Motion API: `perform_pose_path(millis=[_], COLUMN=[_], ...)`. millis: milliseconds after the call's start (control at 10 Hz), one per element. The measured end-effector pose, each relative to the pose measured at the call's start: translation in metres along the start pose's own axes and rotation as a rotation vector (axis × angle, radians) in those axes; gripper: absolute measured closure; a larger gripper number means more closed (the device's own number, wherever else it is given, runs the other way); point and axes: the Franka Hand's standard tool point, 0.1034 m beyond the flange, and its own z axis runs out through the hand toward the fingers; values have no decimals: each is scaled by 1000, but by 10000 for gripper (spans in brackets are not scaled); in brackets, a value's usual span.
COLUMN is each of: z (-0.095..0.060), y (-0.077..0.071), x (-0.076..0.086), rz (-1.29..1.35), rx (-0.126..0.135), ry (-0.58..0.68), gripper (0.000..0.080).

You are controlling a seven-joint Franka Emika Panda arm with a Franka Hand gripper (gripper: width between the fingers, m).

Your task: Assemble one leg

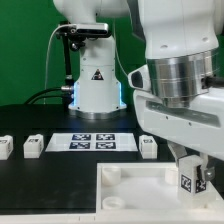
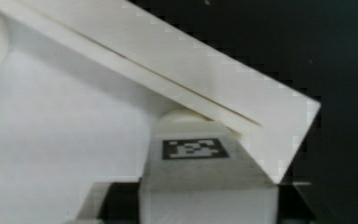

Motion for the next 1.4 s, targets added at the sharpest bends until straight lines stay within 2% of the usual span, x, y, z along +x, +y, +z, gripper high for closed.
perform_pose_path(millis=[200, 400, 600, 800, 1000, 1100, 1200, 1400], z=[1, 0, -1, 0, 1, 2, 0, -10], y=[-2, -4, -5, -4, -4, -1, 1, 4], x=[-2, -2, -2, -1, -2, -7, -13, -31], rz=[346, 587, 695, 697, 692, 675, 660, 637], rx=[18, 23, 26, 23, 24, 23, 21, 22], ry=[-28, -38, -35, -32, -32, -30, -31, -35], gripper=[502, 502, 502, 502, 223, 223, 162, 152])
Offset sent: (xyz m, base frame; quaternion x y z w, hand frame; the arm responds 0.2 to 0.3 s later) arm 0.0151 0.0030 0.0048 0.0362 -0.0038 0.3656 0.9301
